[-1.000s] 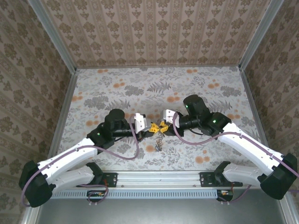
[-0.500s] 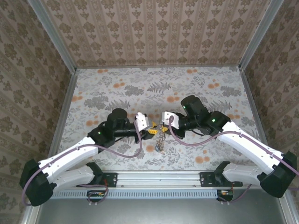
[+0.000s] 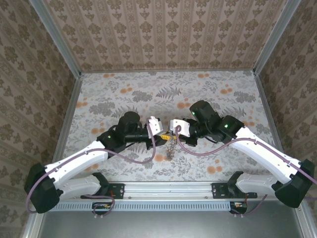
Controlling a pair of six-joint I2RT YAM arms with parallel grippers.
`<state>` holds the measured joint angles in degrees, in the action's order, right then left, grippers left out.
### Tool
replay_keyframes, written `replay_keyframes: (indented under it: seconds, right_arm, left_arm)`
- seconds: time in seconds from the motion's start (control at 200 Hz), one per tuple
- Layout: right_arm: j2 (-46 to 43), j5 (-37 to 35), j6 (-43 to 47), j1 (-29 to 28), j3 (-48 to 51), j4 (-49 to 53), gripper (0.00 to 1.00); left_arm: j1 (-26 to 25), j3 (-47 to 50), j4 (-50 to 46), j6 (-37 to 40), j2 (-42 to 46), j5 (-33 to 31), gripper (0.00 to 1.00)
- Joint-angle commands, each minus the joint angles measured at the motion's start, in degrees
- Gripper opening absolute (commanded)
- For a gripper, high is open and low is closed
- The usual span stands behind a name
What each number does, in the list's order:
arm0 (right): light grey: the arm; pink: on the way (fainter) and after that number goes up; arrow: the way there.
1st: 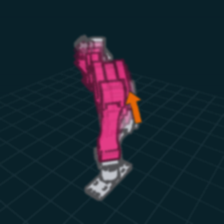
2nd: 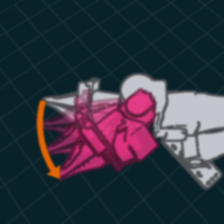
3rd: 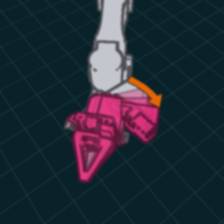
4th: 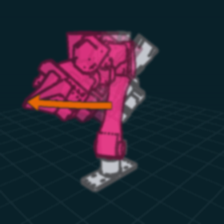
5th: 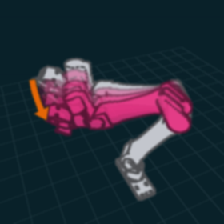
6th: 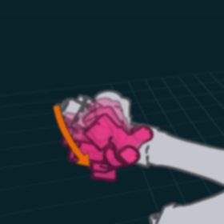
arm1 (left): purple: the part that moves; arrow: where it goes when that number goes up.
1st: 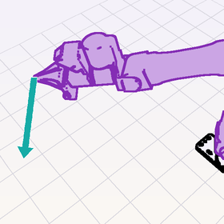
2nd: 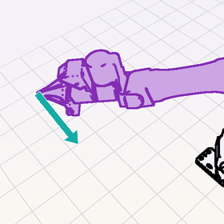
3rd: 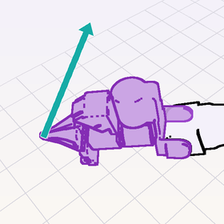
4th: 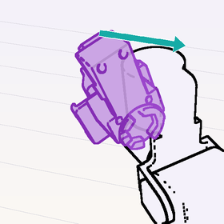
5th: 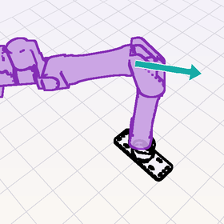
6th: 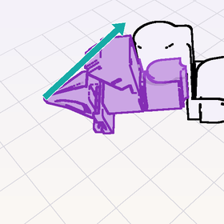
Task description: Put the keys on the keyring
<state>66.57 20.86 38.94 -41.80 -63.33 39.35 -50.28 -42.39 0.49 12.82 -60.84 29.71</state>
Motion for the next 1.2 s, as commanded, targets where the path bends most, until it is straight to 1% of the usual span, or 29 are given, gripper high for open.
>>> replay_keyframes:
  seconds: [0.0, 0.185, 0.555, 0.59, 0.655, 1.005, 1.195]
  right_arm:
    - [-0.99, -0.04, 0.49, -0.29, -0.79, -1.14, 0.00]
    - [-1.17, 1.29, -0.35, -0.27, -0.62, -2.81, 0.00]
    - [-1.79, 1.70, -1.41, -0.30, 0.09, -5.87, 0.00]
    - [-1.91, 1.88, -1.41, -0.30, 0.14, -5.79, 0.00]
    - [-2.20, 2.42, -1.43, -0.28, 0.66, -5.95, 0.00]
    - [-2.14, 1.55, -0.79, -0.24, 2.06, -5.64, 0.00]
    - [-1.92, 1.54, -0.73, -0.29, 2.09, -5.69, 0.00]
  left_arm:
    - [-0.35, 1.22, 3.34, -1.22, 2.56, 0.43, 0.26]
    - [-0.45, -0.20, 1.22, -0.97, 1.04, 0.16, 0.26]
    - [-1.23, -2.15, 2.38, -1.52, -1.92, 1.67, 0.26]
    - [-1.22, -2.17, 2.57, -1.57, -1.85, 1.41, 0.25]
    - [-1.25, -2.17, 2.77, -1.60, -1.70, 1.25, 0.20]
    - [-1.23, -1.97, 3.26, -1.38, 0.07, -0.27, 0.21]
    - [-1.25, -2.17, 3.45, -1.47, 0.02, -0.48, 0.16]
